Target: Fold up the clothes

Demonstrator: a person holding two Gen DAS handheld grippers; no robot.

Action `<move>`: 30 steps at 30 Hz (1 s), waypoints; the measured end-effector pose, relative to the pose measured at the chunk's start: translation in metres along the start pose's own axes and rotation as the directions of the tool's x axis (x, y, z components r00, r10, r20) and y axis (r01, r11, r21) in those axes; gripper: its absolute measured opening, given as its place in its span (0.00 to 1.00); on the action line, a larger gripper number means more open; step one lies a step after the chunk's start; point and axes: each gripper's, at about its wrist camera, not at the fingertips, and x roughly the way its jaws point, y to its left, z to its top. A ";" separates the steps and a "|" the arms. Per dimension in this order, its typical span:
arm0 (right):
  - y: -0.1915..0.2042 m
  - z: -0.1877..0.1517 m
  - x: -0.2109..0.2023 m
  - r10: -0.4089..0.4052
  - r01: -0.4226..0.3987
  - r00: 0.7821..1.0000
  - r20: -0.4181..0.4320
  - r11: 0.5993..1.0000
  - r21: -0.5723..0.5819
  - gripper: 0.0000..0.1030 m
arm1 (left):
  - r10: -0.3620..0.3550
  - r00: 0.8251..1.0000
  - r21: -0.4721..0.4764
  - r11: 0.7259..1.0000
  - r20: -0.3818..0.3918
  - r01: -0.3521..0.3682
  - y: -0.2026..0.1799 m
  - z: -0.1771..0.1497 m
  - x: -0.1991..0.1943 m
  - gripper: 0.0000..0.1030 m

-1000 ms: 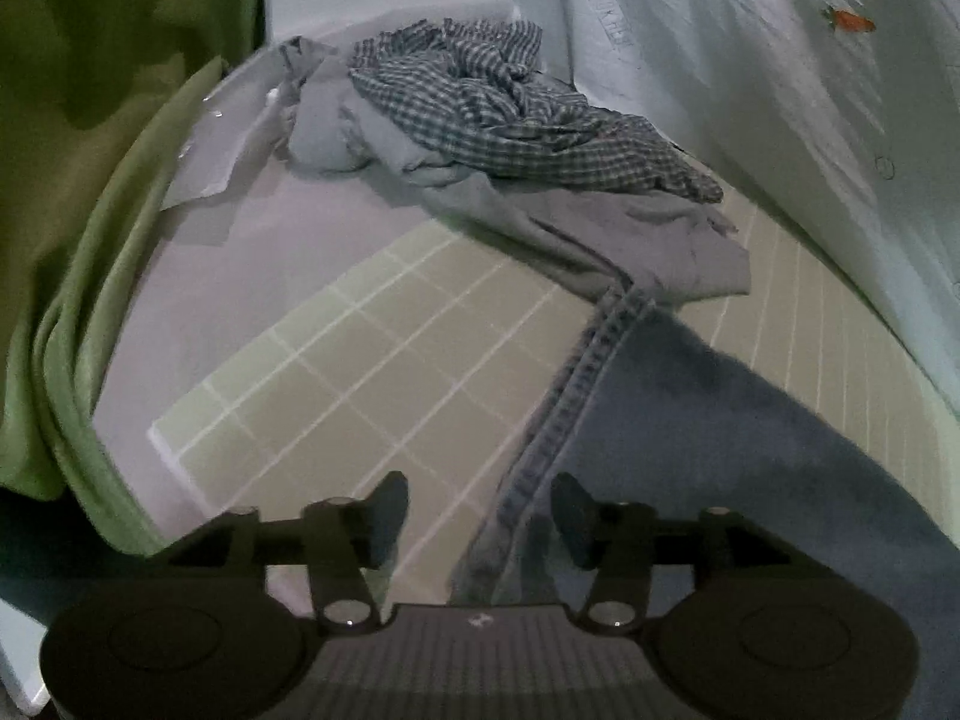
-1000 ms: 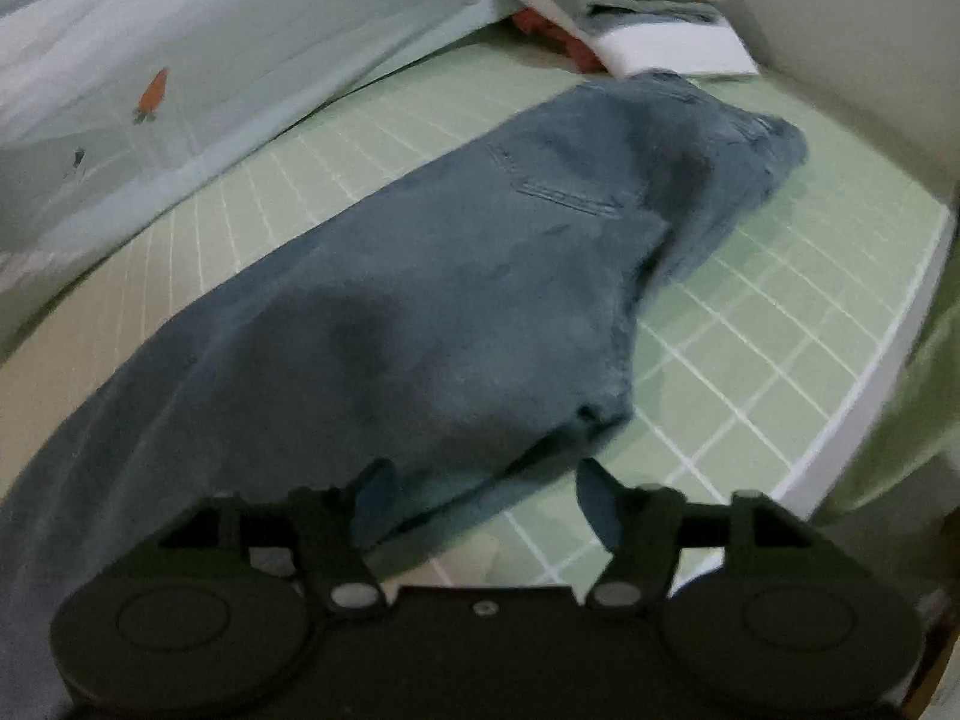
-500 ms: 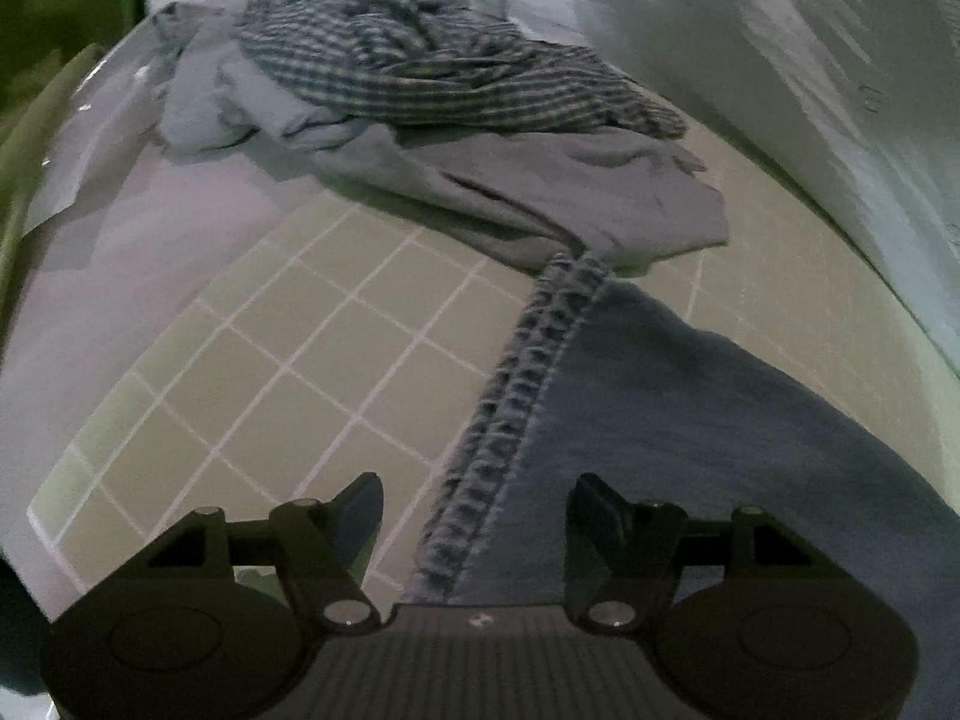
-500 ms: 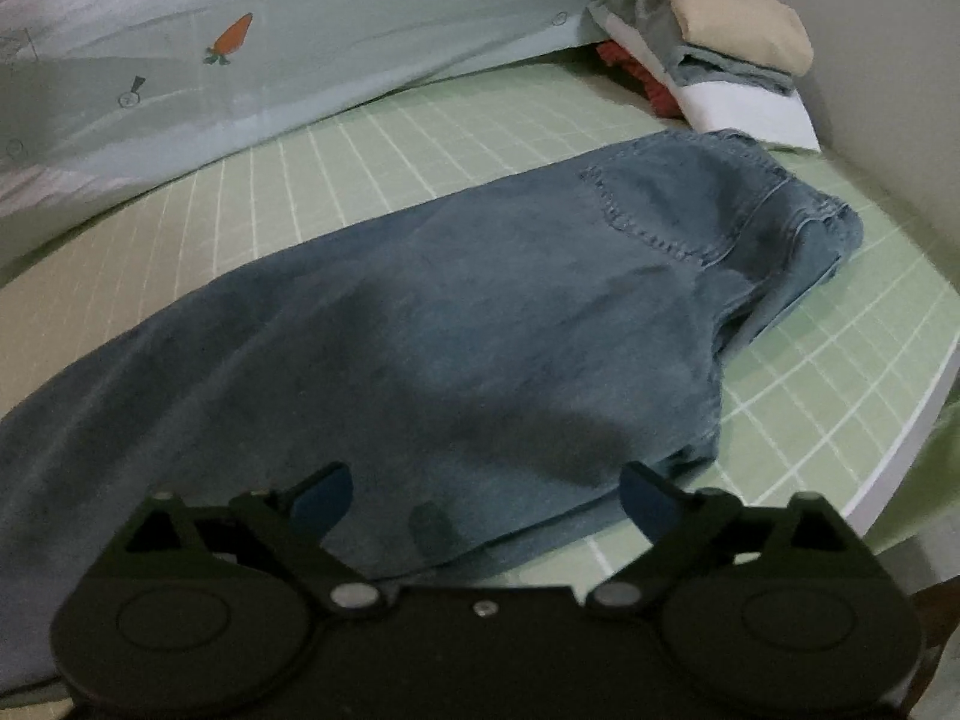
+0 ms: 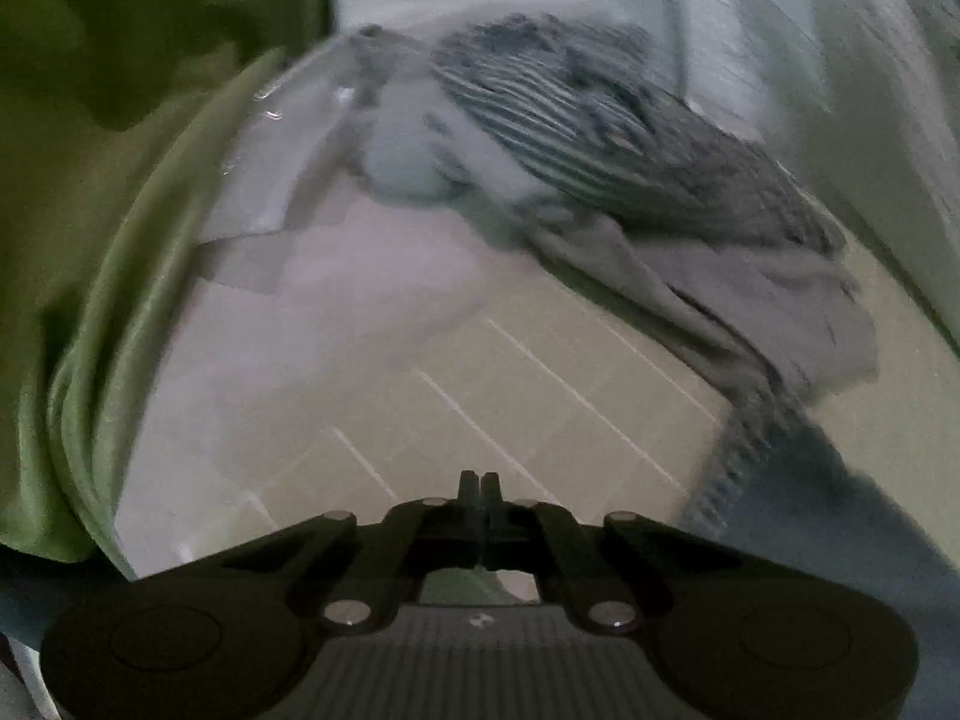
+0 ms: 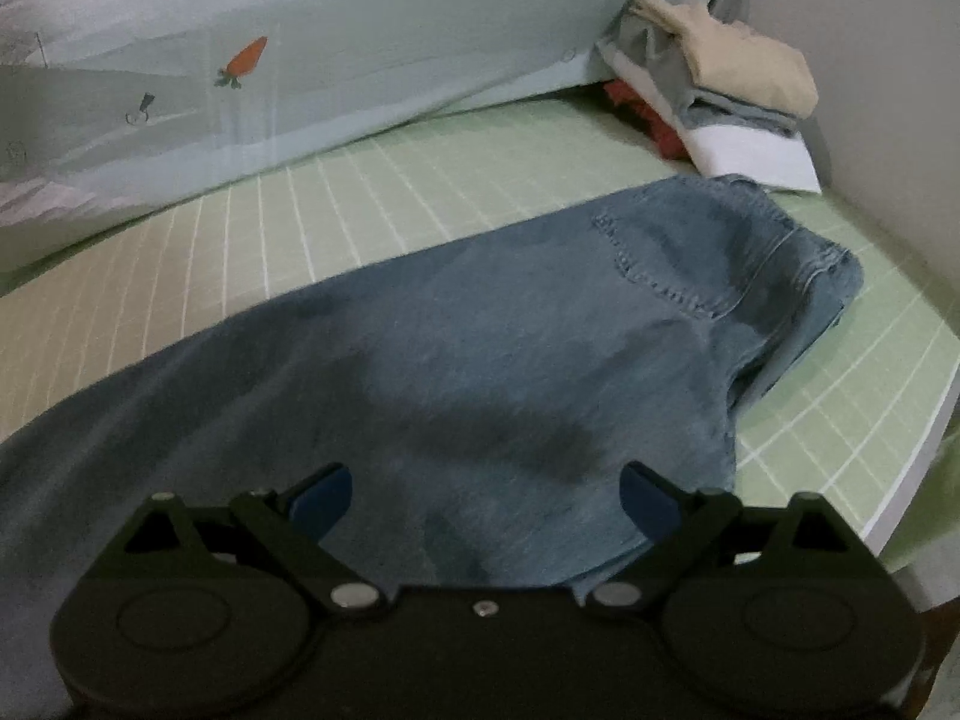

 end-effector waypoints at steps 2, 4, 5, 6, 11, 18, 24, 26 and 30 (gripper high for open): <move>-0.004 -0.001 0.000 0.004 -0.003 1.000 -0.005 1.000 0.006 0.94 | -0.149 0.989 -0.108 0.983 -0.010 0.147 0.017 0.007 -0.004 0.02; -0.006 -0.003 0.004 0.010 -0.010 1.000 -0.022 1.000 0.014 0.94 | -0.207 0.978 -0.106 0.973 0.001 0.206 0.015 0.005 -0.010 0.21; -0.007 -0.004 0.006 0.014 -0.014 0.999 -0.031 1.000 0.018 0.94 | -0.208 0.978 -0.072 0.976 -0.004 0.207 0.008 0.002 -0.012 0.45; -0.007 -0.004 0.008 0.022 -0.021 0.999 -0.038 1.000 0.020 0.94 | -0.201 0.979 -0.034 0.979 -0.010 0.201 0.001 -0.003 -0.013 0.56; 0.000 -0.004 0.008 0.052 -0.052 0.998 -0.046 0.999 -0.015 0.94 | -0.245 0.967 0.069 0.966 -0.071 0.250 -0.025 -0.035 -0.014 0.75; 0.004 -0.009 0.002 0.066 -0.071 0.996 -0.055 0.993 -0.093 0.94 | -0.226 0.968 0.128 0.962 -0.111 0.239 -0.037 -0.055 -0.008 0.81; -0.006 -0.015 0.004 0.055 -0.061 0.995 -0.079 0.995 -0.074 0.94 | -0.195 0.975 0.184 0.960 -0.110 0.213 -0.047 -0.060 -0.009 0.73; -0.008 -0.016 0.004 0.054 -0.060 0.995 -0.082 0.996 -0.074 0.94 | -0.160 0.983 0.197 0.965 -0.093 0.175 -0.049 -0.062 -0.011 0.29; -0.013 -0.016 0.001 0.050 -0.056 0.996 -0.072 0.995 -0.082 0.94 | -0.146 0.984 0.153 0.975 -0.104 0.161 -0.045 -0.059 -0.011 0.13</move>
